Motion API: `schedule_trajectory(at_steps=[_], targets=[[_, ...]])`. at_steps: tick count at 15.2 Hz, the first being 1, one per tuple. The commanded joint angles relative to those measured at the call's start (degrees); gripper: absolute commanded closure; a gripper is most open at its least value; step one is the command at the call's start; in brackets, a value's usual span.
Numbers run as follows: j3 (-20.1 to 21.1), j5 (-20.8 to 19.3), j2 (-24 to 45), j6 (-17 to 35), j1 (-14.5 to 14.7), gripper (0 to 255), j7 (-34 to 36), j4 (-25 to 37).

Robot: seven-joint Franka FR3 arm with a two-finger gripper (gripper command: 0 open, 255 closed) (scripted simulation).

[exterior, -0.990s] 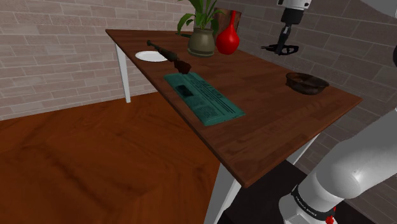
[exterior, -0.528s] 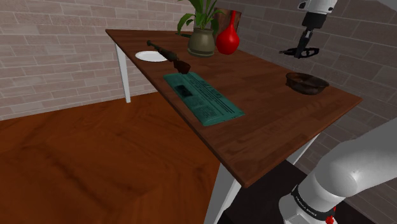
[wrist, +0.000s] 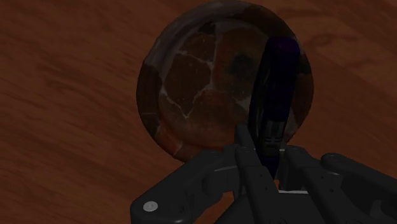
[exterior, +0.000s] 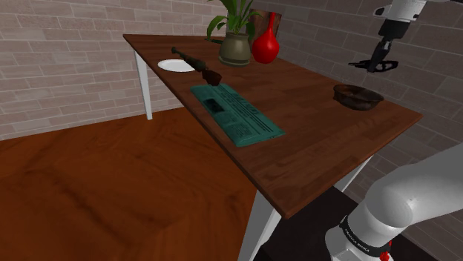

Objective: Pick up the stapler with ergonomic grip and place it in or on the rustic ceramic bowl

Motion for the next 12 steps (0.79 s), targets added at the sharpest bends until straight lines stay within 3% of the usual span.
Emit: schedule_trajectory(at_steps=[1,12], targets=[[-0.21,-0.54,-1.06,1.46,-0.31,255,-0.28,-2.41],[-0.22,-1.74,-3.89,8.68,-0.95,255,0.82,-12.3]])
